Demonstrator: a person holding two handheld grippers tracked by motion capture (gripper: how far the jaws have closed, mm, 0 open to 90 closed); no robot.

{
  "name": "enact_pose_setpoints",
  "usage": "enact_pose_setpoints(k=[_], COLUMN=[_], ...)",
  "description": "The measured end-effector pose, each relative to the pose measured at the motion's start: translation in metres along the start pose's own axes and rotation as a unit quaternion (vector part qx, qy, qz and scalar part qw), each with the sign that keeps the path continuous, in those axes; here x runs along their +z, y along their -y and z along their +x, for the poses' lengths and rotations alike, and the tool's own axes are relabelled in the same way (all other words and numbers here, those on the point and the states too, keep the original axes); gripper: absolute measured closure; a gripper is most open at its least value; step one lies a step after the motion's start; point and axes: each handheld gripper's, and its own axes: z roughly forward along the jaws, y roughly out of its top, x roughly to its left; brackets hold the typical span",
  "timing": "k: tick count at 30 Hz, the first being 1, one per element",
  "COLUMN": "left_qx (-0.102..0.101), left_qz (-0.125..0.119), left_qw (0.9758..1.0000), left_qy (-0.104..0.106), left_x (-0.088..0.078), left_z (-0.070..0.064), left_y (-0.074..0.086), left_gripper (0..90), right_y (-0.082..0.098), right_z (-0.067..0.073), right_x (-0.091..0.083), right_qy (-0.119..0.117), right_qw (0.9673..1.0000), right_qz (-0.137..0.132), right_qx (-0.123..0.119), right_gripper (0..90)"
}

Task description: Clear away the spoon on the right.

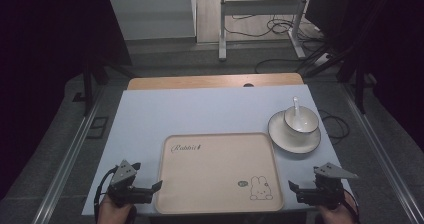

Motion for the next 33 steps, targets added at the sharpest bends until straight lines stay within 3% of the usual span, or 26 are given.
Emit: enact_pose_setpoints(k=[26,33], left_qx=[-0.001,-0.003], left_qz=[0.002,0.001], left_qw=[1.0000,1.0000], left_qy=[-0.001,0.000], left_x=[0.0006,0.0004], left_z=[-0.0003,0.0003], left_y=[-0.0002,-0.0001], left_gripper=[0.3,0.3], right_y=[-0.0008,-0.0084], right_z=[-0.0002,-0.0036], right_x=[0.0002,-0.0031], right_qy=[0.000,-0.001], right_qw=[0.9999,1.0000], right_qz=[0.010,-0.005], right_qx=[-0.003,-0.003], right_gripper=[0.0,0.0])
